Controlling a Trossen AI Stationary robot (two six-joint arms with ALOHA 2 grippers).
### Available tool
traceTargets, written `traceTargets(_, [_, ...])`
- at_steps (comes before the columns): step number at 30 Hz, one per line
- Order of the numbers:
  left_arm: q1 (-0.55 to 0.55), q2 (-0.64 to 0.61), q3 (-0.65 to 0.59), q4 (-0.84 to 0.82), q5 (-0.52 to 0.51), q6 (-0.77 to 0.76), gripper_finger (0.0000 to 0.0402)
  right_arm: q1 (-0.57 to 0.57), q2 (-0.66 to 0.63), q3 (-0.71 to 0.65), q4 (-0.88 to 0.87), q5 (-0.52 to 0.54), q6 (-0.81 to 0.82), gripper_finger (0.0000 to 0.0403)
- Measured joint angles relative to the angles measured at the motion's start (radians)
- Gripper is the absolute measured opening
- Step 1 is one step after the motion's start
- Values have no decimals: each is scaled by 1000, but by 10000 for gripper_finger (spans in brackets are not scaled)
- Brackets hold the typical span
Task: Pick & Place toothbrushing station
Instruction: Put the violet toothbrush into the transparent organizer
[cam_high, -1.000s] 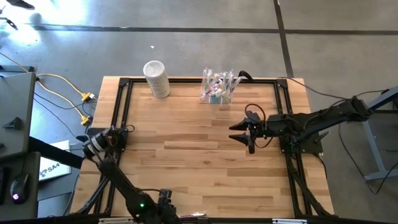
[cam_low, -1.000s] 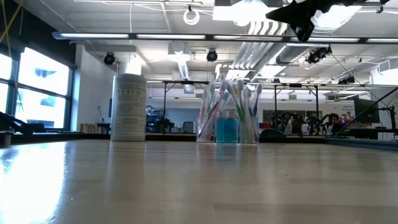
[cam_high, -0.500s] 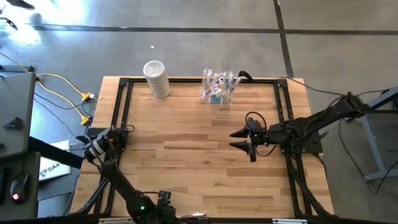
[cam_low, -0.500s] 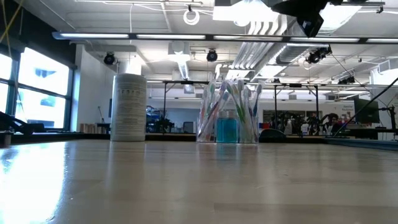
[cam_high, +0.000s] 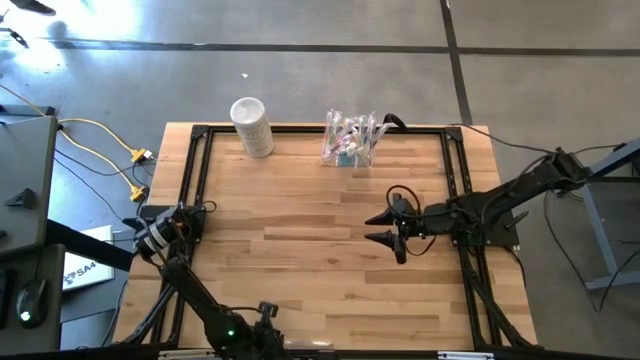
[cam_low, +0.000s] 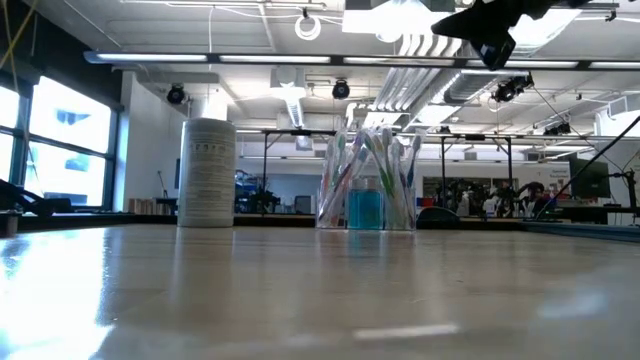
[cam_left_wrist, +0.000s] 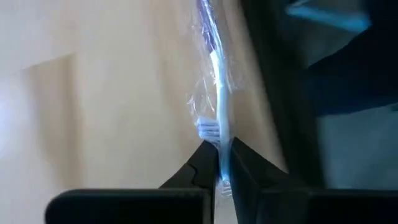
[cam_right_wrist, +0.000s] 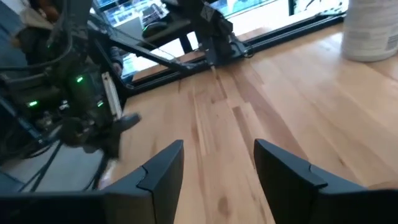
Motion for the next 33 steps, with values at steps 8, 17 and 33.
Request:
traceTargets(8, [21,-11,187,-396,-133,183,9,0,64,0,65,-200,68,188])
traceTargets(17, [121,-13,354,-474,-336,790,8,0,283,0,358,-473,130,188])
traceTargets(33, [328,-13,357,-501,-620,1314,8,-58,497,0,491,-518,97,188])
